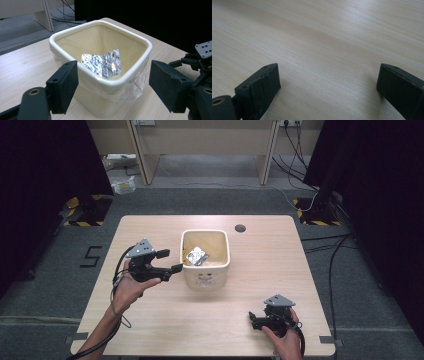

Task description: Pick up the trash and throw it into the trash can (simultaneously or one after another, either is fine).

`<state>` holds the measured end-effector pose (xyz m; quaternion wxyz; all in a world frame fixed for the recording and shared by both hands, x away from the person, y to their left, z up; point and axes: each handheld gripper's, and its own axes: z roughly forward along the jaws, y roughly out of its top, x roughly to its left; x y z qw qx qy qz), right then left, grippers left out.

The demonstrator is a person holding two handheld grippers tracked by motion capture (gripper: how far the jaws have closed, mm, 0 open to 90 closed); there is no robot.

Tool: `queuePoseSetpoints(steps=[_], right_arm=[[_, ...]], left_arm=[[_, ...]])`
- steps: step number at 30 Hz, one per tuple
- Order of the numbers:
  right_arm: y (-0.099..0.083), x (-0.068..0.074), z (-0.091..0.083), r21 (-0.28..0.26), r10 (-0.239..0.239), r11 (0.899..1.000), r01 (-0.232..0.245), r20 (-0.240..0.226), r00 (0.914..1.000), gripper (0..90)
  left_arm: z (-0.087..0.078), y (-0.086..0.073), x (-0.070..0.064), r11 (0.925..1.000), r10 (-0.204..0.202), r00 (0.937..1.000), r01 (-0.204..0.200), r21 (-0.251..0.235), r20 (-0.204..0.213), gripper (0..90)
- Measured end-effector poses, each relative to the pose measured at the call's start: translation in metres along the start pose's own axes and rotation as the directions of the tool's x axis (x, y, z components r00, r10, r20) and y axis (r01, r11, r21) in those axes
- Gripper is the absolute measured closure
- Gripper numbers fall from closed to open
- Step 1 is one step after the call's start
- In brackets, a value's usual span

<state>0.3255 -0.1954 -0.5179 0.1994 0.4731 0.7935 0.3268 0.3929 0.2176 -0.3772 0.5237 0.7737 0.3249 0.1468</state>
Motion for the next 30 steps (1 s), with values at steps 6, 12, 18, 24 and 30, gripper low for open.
queuePoseSetpoints(steps=[6,12,18,24,30], right_arm=[[0.0,0.0,0.0,-0.001,-0.002,1.0,0.002,0.0,1.0,5.2],[0.0,0.0,0.0,0.0,0.0,1.0,0.0,0.0,1.0,5.2],[0.0,0.0,0.0,-0.001,-0.002,1.0,0.002,0.0,1.0,5.3],[0.0,0.0,0.0,0.0,0.0,1.0,0.0,0.0,1.0,5.3],[0.0,0.0,0.0,-0.001,-0.002,1.0,0.002,0.0,1.0,5.2]], left_arm=[[-0.002,-0.013,-0.002,1.0,-0.006,1.0,0.006,-0.003,0.003,22.1],[-0.001,-0.032,-0.006,0.9998,-0.015,0.9998,0.015,-0.013,0.01,22.0],[0.003,-0.045,-0.012,0.9996,-0.011,0.9996,0.012,-0.025,0.027,22.1],[0.006,-0.055,-0.019,0.9998,0.016,0.9994,-0.015,-0.014,0.032,22.1],[0.014,-0.066,-0.02,0.9999,0.015,0.9988,-0.015,-0.002,0.047,22.0]])
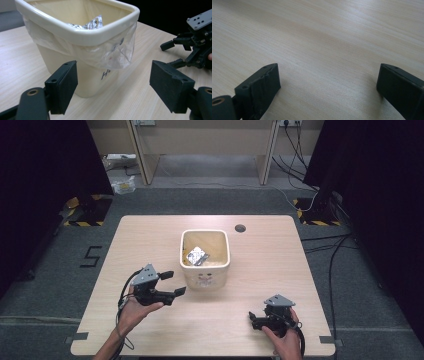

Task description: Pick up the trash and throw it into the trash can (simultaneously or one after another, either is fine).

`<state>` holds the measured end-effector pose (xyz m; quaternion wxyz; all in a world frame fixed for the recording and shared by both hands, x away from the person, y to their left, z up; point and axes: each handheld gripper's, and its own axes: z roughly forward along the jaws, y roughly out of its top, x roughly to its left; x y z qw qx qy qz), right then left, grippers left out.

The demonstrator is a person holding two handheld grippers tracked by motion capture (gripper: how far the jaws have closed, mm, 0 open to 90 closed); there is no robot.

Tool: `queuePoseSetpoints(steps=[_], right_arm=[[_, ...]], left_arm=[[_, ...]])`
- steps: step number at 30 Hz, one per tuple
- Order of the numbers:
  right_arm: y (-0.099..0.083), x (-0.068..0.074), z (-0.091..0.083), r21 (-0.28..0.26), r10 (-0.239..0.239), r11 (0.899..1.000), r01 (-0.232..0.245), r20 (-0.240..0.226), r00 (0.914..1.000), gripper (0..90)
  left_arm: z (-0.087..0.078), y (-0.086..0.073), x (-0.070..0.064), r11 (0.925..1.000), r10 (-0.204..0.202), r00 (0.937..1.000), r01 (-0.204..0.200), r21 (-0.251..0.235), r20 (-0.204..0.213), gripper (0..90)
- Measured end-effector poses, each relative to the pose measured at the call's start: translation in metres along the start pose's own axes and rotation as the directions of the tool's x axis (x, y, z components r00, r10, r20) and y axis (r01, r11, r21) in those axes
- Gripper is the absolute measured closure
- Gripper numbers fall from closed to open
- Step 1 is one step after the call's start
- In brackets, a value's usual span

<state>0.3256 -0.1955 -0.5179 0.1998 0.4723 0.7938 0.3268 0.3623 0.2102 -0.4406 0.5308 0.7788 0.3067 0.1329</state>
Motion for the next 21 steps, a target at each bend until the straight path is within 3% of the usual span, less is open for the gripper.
queuePoseSetpoints(steps=[11,21], right_arm=[[0.0,0.0,0.0,0.0,0.0,1.0,0.0,0.0,1.0,5.2],[0.0,0.0,0.0,0.001,0.002,1.0,-0.002,0.0,1.0,5.2]], left_arm=[[0.007,-0.028,0.001,0.9988,-0.022,0.9995,0.021,0.043,0.023,22.0],[0.006,-0.049,0.006,0.9965,-0.038,0.9991,0.037,0.075,0.016,21.9]])
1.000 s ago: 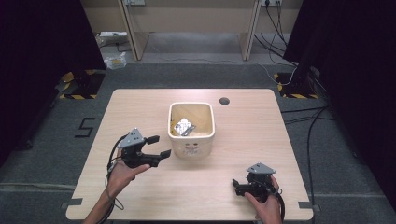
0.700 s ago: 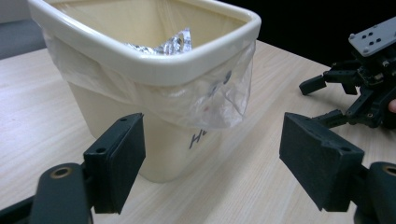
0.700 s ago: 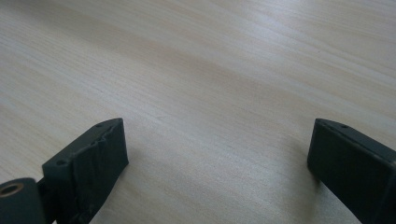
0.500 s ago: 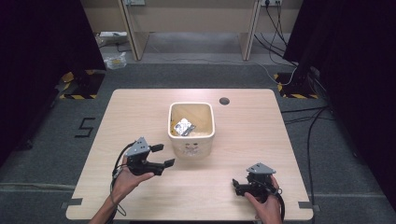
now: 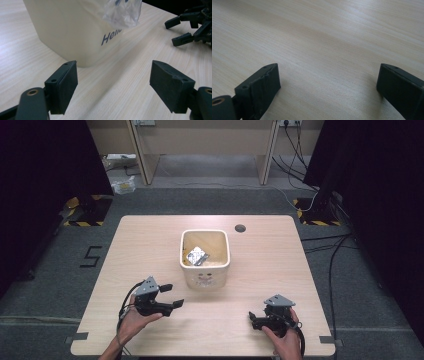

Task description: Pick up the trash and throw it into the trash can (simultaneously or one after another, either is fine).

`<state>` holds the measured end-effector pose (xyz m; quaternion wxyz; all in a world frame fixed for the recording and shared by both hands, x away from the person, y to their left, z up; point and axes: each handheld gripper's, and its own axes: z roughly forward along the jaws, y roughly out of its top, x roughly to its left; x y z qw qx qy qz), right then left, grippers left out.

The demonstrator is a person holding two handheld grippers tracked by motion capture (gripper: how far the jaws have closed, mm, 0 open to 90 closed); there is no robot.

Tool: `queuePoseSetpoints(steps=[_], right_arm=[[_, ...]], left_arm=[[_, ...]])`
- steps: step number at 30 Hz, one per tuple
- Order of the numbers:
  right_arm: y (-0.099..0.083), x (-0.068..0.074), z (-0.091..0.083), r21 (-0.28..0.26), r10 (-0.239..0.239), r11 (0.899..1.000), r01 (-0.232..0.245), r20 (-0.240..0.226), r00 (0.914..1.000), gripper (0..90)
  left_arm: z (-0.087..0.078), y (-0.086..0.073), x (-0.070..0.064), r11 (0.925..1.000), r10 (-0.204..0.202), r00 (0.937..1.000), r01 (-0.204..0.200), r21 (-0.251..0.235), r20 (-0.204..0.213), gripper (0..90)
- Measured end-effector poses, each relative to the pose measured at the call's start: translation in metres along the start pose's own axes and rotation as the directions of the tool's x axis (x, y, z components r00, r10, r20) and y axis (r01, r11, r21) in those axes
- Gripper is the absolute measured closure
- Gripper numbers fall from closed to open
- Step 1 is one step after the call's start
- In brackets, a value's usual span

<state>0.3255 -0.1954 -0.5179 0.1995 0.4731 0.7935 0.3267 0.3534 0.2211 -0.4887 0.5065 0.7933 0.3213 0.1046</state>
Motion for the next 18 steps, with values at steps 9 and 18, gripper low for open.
queuePoseSetpoints(steps=[9,18], right_arm=[[0.0,0.0,0.0,0.0,0.0,1.0,0.0,0.0,1.0,5.2],[0.0,0.0,0.0,-0.001,-0.002,1.0,0.002,0.0,1.0,5.2]], left_arm=[[0.008,-0.01,-0.001,0.9985,0.02,0.9998,-0.02,0.05,0.007,21.8],[0.009,-0.019,-0.004,0.9959,0.023,0.9997,-0.024,0.087,0.013,21.8]])
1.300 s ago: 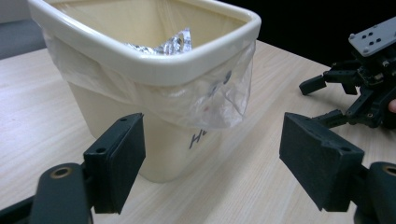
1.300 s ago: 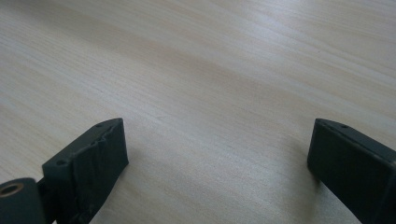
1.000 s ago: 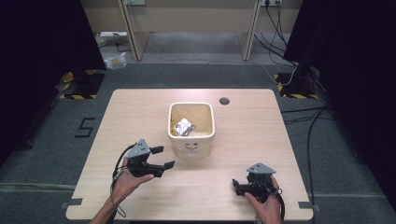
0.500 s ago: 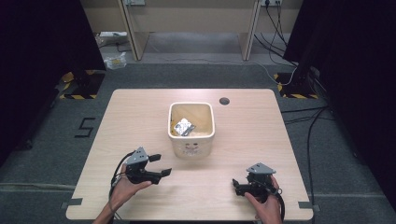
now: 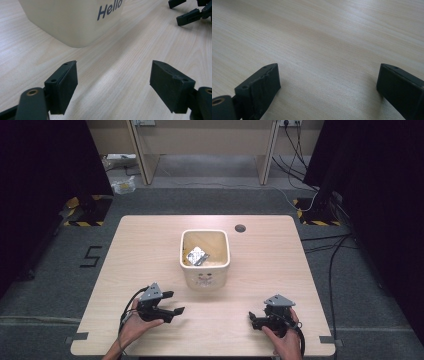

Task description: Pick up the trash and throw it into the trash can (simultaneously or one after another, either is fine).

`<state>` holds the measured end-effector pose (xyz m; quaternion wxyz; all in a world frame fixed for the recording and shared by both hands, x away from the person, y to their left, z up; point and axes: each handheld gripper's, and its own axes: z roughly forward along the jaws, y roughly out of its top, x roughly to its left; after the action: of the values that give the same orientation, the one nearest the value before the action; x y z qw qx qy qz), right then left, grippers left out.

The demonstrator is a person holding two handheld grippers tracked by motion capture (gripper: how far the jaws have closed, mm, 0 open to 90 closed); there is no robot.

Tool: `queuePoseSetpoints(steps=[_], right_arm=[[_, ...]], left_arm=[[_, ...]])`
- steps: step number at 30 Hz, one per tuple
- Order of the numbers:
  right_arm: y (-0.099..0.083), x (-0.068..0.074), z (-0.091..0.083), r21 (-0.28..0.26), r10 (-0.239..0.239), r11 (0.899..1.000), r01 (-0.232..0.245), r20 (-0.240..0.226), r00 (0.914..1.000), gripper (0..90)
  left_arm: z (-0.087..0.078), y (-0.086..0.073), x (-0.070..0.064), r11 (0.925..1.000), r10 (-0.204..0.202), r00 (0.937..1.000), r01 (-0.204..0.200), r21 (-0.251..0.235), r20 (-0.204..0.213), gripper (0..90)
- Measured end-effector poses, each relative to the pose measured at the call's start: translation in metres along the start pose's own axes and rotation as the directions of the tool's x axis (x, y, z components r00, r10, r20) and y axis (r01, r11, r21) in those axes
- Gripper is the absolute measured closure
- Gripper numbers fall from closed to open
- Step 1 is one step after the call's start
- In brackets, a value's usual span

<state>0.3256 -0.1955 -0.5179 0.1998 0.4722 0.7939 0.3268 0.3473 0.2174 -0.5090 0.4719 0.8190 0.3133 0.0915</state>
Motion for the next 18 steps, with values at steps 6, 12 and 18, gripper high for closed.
queuePoseSetpoints(steps=[6,12,18], right_arm=[[0.0,0.0,0.0,0.0,0.002,1.0,-0.002,0.0,1.0,5.2],[0.0,0.0,0.0,0.0,0.0,1.0,0.0,0.0,1.0,5.3],[0.0,0.0,0.0,0.0,0.0,1.0,0.0,0.0,1.0,5.3]], left_arm=[[0.002,-0.005,-0.003,0.9996,0.014,0.9999,-0.013,0.025,-0.01,21.8],[0.002,-0.011,-0.006,0.9982,0.021,0.9997,-0.02,0.056,-0.011,21.8],[-0.001,-0.016,-0.008,0.9964,0.035,0.999,-0.033,0.078,-0.029,21.7]])
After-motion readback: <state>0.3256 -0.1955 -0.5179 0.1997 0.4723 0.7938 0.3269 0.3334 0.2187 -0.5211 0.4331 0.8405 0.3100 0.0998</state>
